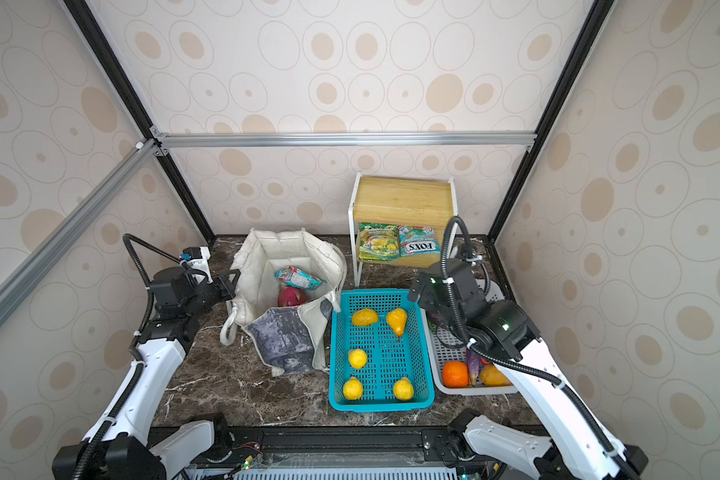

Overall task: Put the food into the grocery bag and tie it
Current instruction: 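Move the right gripper over the white vegetable basket, then lower the right gripper and grasp the dark purple eggplant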

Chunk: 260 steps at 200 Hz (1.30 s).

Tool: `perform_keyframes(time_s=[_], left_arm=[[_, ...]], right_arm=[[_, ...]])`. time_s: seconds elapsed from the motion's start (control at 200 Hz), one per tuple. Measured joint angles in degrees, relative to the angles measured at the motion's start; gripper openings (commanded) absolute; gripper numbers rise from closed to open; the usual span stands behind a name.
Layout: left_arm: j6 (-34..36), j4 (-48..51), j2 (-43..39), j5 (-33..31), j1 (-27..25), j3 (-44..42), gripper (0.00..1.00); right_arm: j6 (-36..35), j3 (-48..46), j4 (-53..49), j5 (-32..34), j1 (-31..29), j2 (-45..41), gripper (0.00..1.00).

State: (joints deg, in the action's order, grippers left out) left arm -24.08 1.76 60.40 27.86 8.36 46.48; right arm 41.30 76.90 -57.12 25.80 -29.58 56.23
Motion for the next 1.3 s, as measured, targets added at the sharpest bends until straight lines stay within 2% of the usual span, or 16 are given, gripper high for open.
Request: perform_keyframes(time_s=[0.08,0.165,0.49,0.71,1.12,1.3], left_arm=[[0.11,0.02,0.0,-0.15,0.0,0.0,0.0],[0.15,0.02,0.0,-0.33,0.0,0.0,0.0],[0.7,0.15,-0.2,-0.55,0.0,0.0,0.0],[0.76,0.22,-0.31,-0.55,0.0,0.0,0.0],[0.79,0.22,-0.31,-0.57,0.0,-0.07,0.0],[0.79,0.22,-0.31,-0.57,0.0,-0.07,0.0]], right_arm=[[-0.61,-4.72,-0.66,-4.07,8.39,-2.47,1.0],[-0.9,-7.58,-1.03,-7.5,14.16,-2.95,1.0],[-5.44,-21.05,3.45,-7.87,23.43,1.07,0.99],[-8.48,-27.04,9.11,-5.4,25.11,4.11,0.95],[-11.45,-30.23,17.7,-4.13,26.6,11.74,0.77],[-11.85,-31.98,19.71,-3.89,27.21,13.62,0.76]])
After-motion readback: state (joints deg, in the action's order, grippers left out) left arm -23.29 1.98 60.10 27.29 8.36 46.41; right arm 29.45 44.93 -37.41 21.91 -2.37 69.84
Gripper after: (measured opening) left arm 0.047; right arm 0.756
